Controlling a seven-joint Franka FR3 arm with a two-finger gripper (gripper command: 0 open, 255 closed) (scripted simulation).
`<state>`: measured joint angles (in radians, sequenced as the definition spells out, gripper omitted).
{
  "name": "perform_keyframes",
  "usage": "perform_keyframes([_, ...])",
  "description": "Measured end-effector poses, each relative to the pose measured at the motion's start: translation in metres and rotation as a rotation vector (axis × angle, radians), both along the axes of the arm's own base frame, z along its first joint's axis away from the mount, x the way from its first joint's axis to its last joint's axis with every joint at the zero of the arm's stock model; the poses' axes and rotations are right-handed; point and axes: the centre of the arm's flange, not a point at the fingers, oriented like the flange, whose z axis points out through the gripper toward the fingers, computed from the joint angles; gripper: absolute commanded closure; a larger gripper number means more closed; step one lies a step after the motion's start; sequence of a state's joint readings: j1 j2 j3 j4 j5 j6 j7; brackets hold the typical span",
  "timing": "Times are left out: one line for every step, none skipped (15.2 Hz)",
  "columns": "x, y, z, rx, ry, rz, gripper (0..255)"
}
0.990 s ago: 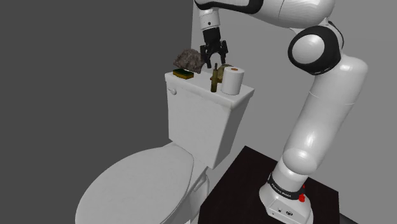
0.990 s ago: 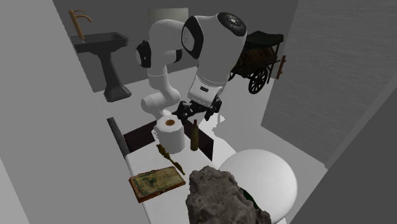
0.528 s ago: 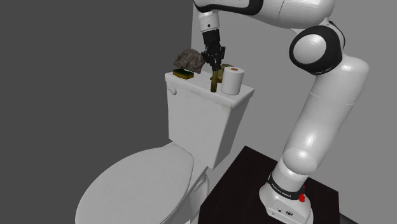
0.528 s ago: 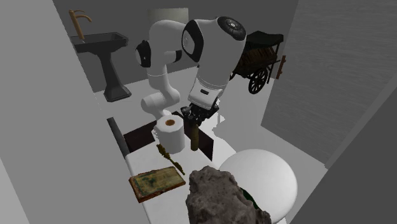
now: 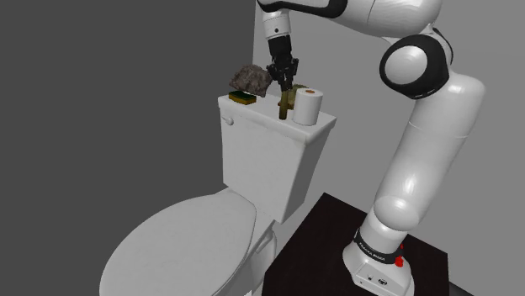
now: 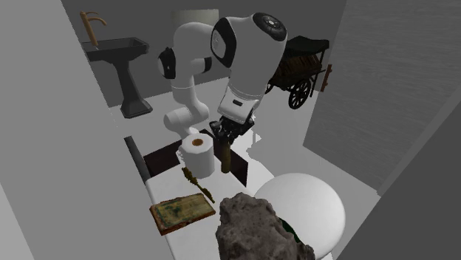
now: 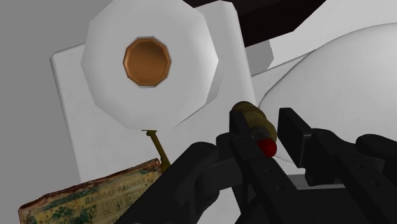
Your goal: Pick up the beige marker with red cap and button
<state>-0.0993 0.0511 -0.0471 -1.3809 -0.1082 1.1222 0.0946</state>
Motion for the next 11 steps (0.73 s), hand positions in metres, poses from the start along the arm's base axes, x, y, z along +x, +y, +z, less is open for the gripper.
perform_keyframes([0.0,0.0,0.005,0.0,0.0,0.0,255])
perform_keyframes([0.0,0.0,0.01,0.0,0.0,0.0,255])
perform_keyframes([-0.001,0.0,0.015,0.0,0.0,0.0,255])
perform_keyframes([-0.001,0.0,0.021,0.0,0.0,0.0,255])
perform_keyframes([0.0,0.001,0.026,0.0,0.0,0.0,255])
perform_keyframes([-0.001,0.0,0.03,0.0,0.0,0.0,255])
perform_keyframes([-0.001,0.001,0.036,0.0,0.0,0.0,255])
perform_keyframes([0.0,0.001,0.042,0.0,0.0,0.0,255])
perform_keyframes([-0.001,0.001,0.048,0.0,0.0,0.0,255])
perform_keyframes([-0.001,0.001,0.053,0.0,0.0,0.0,255])
perform_keyframes([0.0,0.0,0.058,0.0,0.0,0.0,255])
